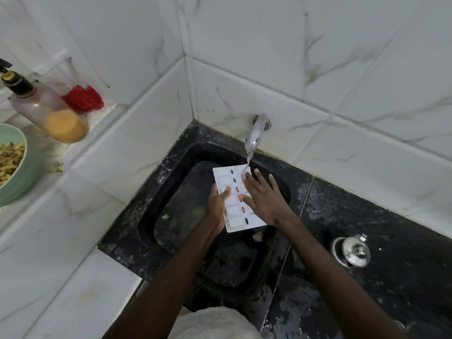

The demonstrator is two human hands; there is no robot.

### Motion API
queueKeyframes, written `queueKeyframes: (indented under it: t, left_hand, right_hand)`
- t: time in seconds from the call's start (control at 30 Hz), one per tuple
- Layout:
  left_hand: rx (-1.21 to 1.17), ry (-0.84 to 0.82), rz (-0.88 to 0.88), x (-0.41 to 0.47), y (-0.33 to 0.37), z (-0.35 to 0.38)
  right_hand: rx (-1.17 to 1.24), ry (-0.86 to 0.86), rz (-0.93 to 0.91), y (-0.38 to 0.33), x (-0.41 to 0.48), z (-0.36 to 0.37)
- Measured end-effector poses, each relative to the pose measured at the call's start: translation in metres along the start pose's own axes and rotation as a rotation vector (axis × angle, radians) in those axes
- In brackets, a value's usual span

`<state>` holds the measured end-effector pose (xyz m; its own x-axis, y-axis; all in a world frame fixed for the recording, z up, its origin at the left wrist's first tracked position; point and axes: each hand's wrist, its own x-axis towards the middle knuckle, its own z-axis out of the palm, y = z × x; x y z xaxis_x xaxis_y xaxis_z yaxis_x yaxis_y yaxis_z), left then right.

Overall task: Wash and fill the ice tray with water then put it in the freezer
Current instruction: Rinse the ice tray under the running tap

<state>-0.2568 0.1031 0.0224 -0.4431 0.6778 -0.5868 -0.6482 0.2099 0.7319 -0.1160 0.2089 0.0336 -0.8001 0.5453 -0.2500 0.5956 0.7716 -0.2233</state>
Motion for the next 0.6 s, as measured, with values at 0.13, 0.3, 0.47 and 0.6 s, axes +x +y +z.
queueKeyframes:
  t: [0.13,0.3,0.47,0.6]
  left_hand:
    - [0.029,-0.041,-0.027,-0.005,0.006,0.006]
    - [0.068,-0.089,-0.041,-0.002,-0.001,0.002]
    - [0.096,-0.096,-0.078,-0.004,-0.007,0.012]
    - [0.063,0.023,-0.053,-0.002,-0.008,0.006]
  right_hand:
    - [0.024,0.012,0.077,0.004,0.009,-0.003]
    - [0.009,-0.032,0.017,0.004,0.009,-0.002]
    - [0.114,-0.011,0.154,0.006,0.011,0.002]
    - [0.130,-0.064,0.059,-0.010,0.002,0.010]
